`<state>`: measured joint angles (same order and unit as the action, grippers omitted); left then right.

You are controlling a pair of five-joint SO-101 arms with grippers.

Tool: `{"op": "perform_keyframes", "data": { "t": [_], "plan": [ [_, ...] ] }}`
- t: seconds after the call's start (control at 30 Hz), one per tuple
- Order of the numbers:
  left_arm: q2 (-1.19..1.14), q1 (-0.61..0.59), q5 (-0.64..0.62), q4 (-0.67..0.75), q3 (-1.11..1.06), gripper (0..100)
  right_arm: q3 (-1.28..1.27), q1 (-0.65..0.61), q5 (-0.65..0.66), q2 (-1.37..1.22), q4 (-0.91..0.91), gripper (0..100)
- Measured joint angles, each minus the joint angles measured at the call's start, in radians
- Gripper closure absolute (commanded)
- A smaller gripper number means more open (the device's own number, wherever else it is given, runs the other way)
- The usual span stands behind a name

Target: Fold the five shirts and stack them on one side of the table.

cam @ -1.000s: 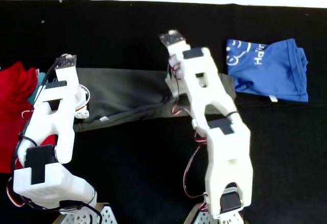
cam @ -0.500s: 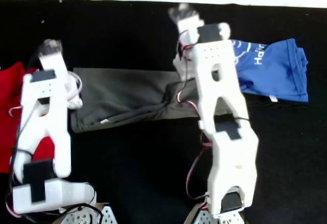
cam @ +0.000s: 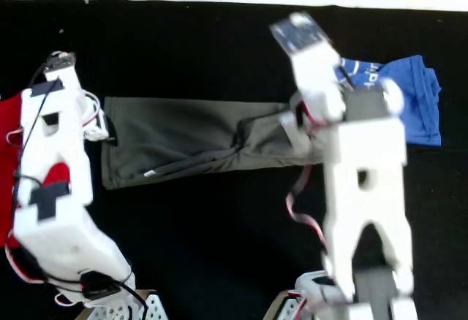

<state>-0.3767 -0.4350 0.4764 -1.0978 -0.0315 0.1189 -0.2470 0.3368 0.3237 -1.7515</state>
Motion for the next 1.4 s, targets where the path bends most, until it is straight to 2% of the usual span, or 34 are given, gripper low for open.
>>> {"op": "perform_keyframes", "data": {
  "t": [0.23, 0.4, 0.47, 0.53, 0.57, 0.63, 0.77, 1.0, 1.2, 1.4],
  "plan": [
    [-0.164, 0.068, 0.003, -0.064, 0.141, 77, -0.092, 0.008, 0.006, 0.126, 0.000, 99.3],
    [-0.264, 0.074, 0.003, -0.147, 0.285, 77, -0.092, 0.009, 0.006, 0.192, -0.002, 99.3],
    [-0.308, 0.074, 0.003, -0.201, 0.358, 84, -0.101, 0.009, 0.006, 0.232, -0.002, 99.3],
    [-0.350, 0.081, 0.002, -0.256, 0.428, 96, -0.133, 0.021, 0.006, 0.270, -0.002, 99.3],
    [-0.371, 0.086, 0.000, -0.284, 0.462, 100, -0.153, 0.035, 0.006, 0.284, -0.002, 99.3],
    [-0.413, 0.103, -0.002, -0.327, 0.528, 98, -0.201, 0.072, 0.006, 0.308, -0.002, 99.3],
    [-0.506, 0.109, -0.002, -0.399, 0.661, 99, -0.261, 0.187, 0.011, 0.362, -0.002, 99.3],
    [-0.614, 0.052, 0.057, -0.555, 0.953, 99, -0.477, 0.382, 0.112, 0.542, 0.000, 99.3],
    [-0.618, 0.008, 0.075, -0.652, 1.160, 99, -0.887, 0.483, 0.124, 0.640, 0.210, 99.3],
    [-0.488, 0.057, 0.069, -0.658, 1.079, 99, -1.269, 0.591, 0.126, 0.654, 0.519, 99.3]
  ]
}}
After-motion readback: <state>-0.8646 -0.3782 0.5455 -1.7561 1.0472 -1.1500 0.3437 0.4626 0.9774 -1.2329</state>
